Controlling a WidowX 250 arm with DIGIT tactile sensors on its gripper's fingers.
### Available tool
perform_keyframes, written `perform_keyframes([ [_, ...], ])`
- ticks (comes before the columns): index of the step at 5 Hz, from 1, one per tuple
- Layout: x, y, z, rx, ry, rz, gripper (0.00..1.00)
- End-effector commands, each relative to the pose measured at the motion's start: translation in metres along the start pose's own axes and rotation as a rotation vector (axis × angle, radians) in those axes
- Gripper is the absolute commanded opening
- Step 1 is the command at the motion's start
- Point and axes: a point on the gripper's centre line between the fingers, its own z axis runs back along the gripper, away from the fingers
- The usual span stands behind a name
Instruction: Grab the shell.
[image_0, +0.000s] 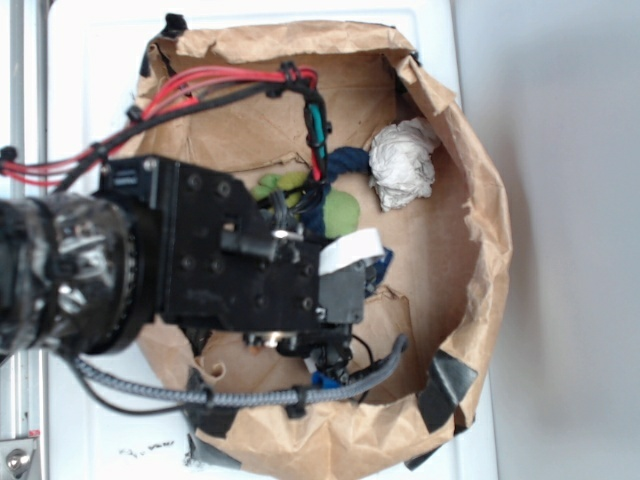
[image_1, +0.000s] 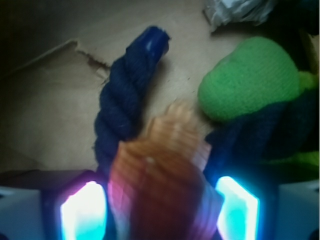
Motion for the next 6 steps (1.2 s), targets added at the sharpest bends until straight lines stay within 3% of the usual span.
perform_keyframes([
  [1,0.01,-0.005,0.023,-0.04,-0.018,-0.015,0.0],
  [3,0.015,-0.005,0.071,-0.114,0.016,-0.003,0.0],
  [4,0.028,-0.005,0.103,-0.077,0.014,0.062,0.0],
  [6,0.045,0.005,0.151,-0.124,0.003,0.068,0.0],
])
